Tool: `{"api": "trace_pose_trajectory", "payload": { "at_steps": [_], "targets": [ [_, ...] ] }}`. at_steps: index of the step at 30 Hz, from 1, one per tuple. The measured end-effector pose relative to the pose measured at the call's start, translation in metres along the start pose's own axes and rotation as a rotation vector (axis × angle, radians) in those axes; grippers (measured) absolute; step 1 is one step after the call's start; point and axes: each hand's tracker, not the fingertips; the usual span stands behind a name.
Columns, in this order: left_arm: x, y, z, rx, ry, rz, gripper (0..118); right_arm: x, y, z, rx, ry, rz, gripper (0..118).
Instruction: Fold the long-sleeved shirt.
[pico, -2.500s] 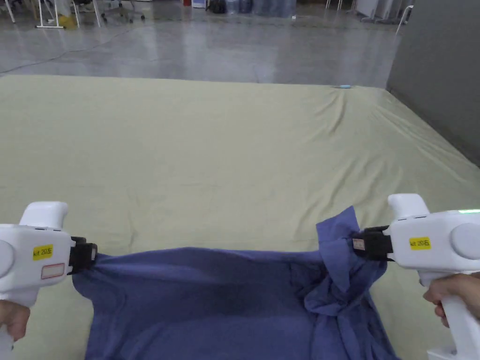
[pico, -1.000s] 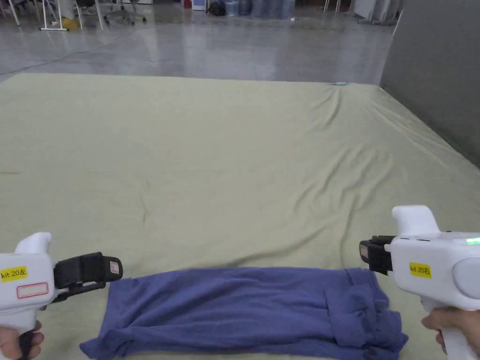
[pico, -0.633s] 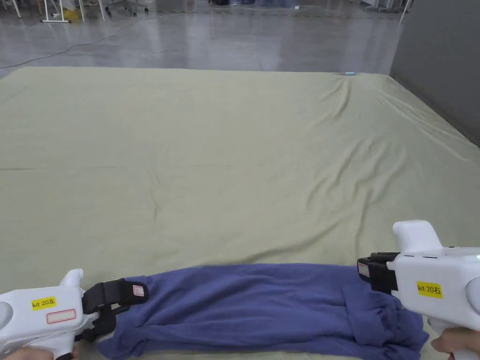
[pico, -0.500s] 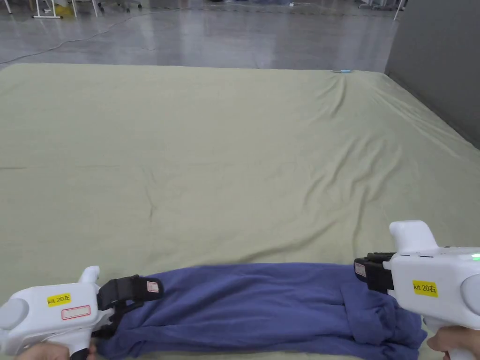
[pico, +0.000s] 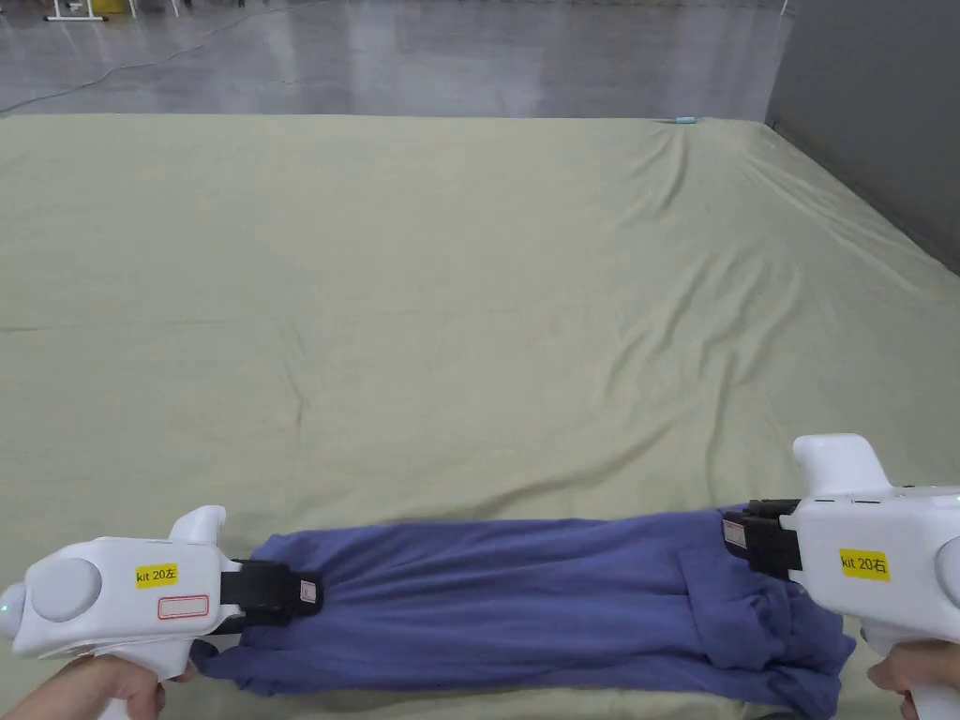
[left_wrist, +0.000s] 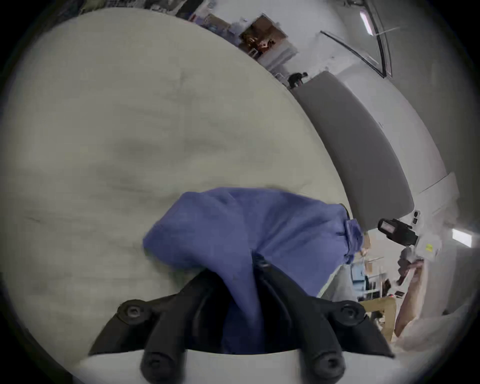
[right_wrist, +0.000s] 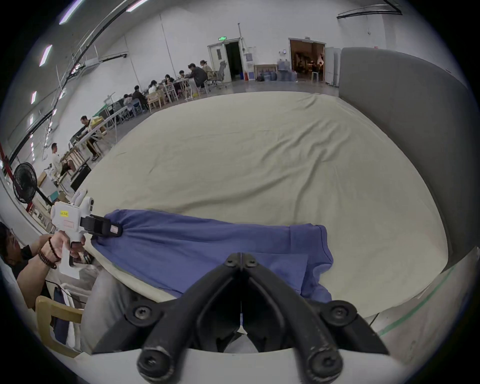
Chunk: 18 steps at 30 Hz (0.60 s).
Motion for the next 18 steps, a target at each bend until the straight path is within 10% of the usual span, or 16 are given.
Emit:
{"api": "trace_pose_trajectory", "payload": {
  "at_steps": [18],
  "targets": [
    [-0.093, 0.021, 0.167, 0.239, 0.23, 0.164, 4, -0.024, 0.017, -0.004, 0.003, 0.04, 0.051, 0]
  ]
}}
